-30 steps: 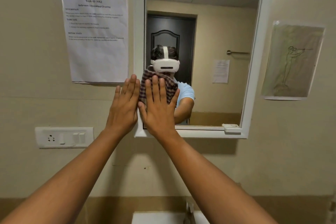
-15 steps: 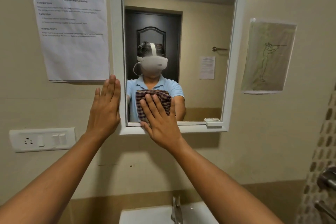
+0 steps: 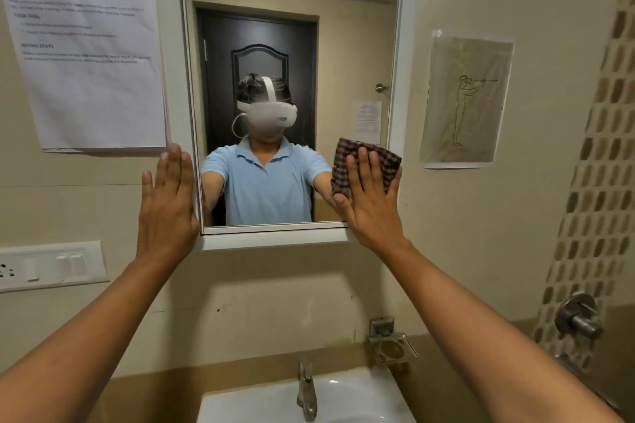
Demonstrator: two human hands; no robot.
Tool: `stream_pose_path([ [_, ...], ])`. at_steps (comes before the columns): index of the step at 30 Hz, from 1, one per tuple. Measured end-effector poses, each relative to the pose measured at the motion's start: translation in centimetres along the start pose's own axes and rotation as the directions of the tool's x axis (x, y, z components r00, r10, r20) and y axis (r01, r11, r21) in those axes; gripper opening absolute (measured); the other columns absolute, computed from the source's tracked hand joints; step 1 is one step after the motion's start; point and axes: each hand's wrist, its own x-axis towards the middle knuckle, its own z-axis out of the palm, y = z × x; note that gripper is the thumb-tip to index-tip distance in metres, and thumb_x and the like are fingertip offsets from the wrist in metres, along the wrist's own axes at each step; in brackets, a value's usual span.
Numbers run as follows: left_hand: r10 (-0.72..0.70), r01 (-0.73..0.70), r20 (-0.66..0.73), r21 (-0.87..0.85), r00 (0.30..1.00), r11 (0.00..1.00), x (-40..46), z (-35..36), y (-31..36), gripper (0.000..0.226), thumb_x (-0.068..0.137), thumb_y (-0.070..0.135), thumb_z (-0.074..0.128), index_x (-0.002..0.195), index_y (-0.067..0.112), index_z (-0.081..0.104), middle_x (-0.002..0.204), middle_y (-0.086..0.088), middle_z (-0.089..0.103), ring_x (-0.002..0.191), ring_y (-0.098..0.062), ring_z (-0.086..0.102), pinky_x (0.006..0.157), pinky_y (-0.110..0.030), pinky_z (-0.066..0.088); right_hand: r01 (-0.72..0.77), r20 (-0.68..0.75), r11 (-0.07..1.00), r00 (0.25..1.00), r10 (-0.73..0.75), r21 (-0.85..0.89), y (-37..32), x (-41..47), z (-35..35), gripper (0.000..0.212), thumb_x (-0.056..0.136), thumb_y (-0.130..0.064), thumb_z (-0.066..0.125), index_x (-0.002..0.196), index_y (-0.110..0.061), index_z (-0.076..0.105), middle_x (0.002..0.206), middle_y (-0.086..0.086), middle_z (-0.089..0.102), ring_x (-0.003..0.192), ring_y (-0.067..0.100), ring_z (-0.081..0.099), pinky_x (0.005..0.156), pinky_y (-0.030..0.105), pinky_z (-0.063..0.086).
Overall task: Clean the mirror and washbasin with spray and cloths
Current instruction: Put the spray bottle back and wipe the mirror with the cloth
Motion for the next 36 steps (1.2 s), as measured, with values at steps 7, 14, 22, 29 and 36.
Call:
stream_pose_path([
  [7, -0.024, 0.024, 0.001, -0.005, 1.0, 1.0, -0.7, 0.6, 0.1, 0.069, 0.089, 0.02, 0.021, 0.155, 0.009, 0.003, 0.163, -0.009, -0.003, 0.151, -0.026, -0.001, 0.121, -0.049, 0.004, -0.159, 0.001, 0.986, 0.987, 0.159, 0.046, -2.9, -1.6, 1.3, 0.073, 0.102, -0.054, 0.02, 0.156, -0.011, -0.003, 0.164, 0.014, -0.009, 0.152, 0.029, -0.008, 0.116, 0.066, -0.004],
  [14, -0.006, 0.006, 0.012, -0.006, 1.0, 1.0, -0.6, 0.6, 0.0, 0.068, 0.09, 0.024, 0.018, 0.155, 0.01, 0.002, 0.163, -0.008, -0.006, 0.151, -0.025, -0.002, 0.121, -0.049, 0.006, 0.046, 0.014, 0.997, 0.999, -0.047, 0.062, -9.6, -0.8, 1.9, 0.074, 0.101, -0.054, 0.03, 0.157, -0.015, 0.002, 0.165, 0.01, -0.004, 0.152, 0.028, -0.005, 0.116, 0.067, -0.002],
  [22, -0.007, 0.007, 0.002, -0.051, 1.0, 0.999, -0.6, 0.7, 0.0, 0.07, 0.09, 0.019, 0.027, 0.155, 0.011, 0.001, 0.163, -0.007, -0.007, 0.151, -0.025, -0.002, 0.122, -0.049, 0.005, 0.251, 0.019, 0.966, 0.967, -0.252, 0.068, -12.4, -0.6, 1.5, 0.079, 0.097, -0.061, 0.035, 0.158, -0.019, 0.007, 0.166, 0.005, -0.003, 0.153, 0.022, -0.007, 0.118, 0.059, -0.007],
  [29, -0.022, 0.024, 0.029, -0.039, 0.999, 0.999, -1.0, 0.3, 0.1, 0.073, 0.091, 0.018, 0.034, 0.155, 0.012, -0.001, 0.164, -0.007, -0.007, 0.151, -0.025, -0.003, 0.121, -0.052, 0.007, 0.464, -0.019, 0.859, 0.882, -0.471, 0.219, -13.3, -4.3, 3.3, 0.06, 0.095, -0.015, 0.047, 0.154, -0.019, 0.032, 0.162, 0.002, 0.026, 0.152, 0.02, 0.014, 0.114, 0.062, 0.024],
  [36, -0.017, 0.024, 0.113, -0.062, 0.993, 0.998, -4.7, 0.6, 0.6, 0.074, 0.09, 0.014, 0.037, 0.155, 0.015, 0.0, 0.164, -0.005, -0.003, 0.151, -0.022, -0.004, 0.121, -0.053, 0.002, 0.05, 0.143, 0.759, 0.972, -0.187, 0.649, -15.6, -9.1, 0.0, 0.056, 0.091, -0.012, 0.051, 0.145, -0.026, 0.045, 0.156, -0.007, 0.039, 0.147, 0.006, 0.025, 0.122, 0.046, -0.007],
])
